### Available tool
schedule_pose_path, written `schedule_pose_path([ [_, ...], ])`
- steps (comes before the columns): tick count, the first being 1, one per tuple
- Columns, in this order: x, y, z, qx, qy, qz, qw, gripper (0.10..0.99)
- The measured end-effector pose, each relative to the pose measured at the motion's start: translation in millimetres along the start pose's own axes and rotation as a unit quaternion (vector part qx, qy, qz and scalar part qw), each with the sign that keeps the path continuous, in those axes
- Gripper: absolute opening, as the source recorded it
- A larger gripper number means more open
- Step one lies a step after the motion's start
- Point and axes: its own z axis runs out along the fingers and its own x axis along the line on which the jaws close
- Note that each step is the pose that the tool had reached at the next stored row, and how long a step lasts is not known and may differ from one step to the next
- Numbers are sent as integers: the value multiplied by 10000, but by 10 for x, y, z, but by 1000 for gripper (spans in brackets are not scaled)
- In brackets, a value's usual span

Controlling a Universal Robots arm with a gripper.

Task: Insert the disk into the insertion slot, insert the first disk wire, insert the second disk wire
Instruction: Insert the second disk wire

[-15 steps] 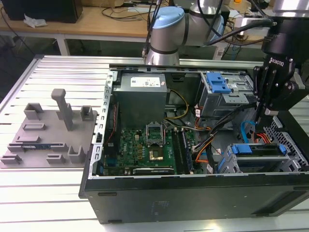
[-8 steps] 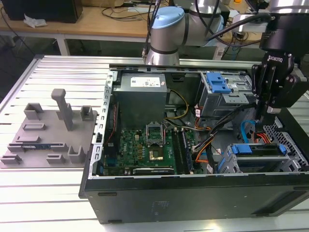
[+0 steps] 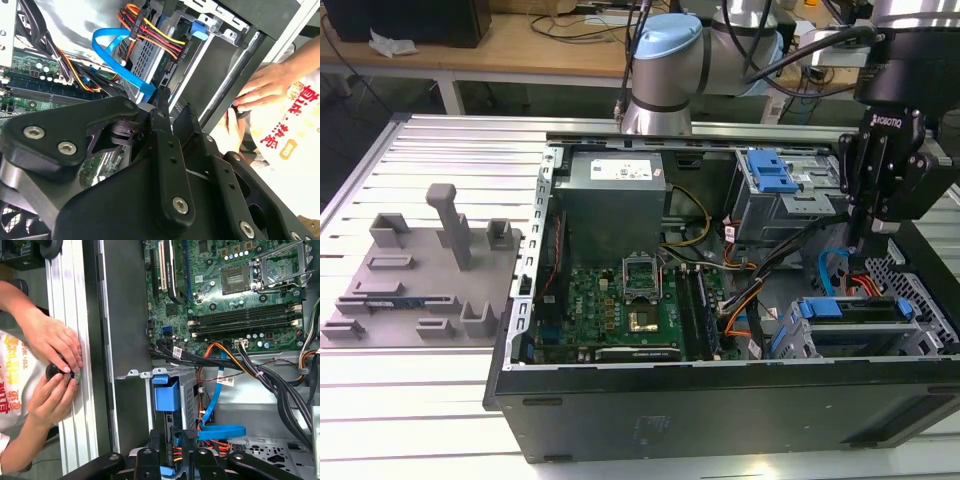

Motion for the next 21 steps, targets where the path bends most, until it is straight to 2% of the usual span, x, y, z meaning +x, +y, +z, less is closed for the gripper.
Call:
schedule_pose_path([
  [4,-21,1,48,0,0,0,10000,314],
  [10,-4,0,95,-1,-6,0,10000,314],
  [13,-1,-1,105,0,-44,1,10000,314],
  [15,1,-1,113,1,-106,3,9999,314],
  [16,2,-1,116,0,-118,3,9999,314],
  [20,9,-1,129,0,-123,3,9999,302],
  [21,11,-1,132,0,-123,3,9999,235],
])
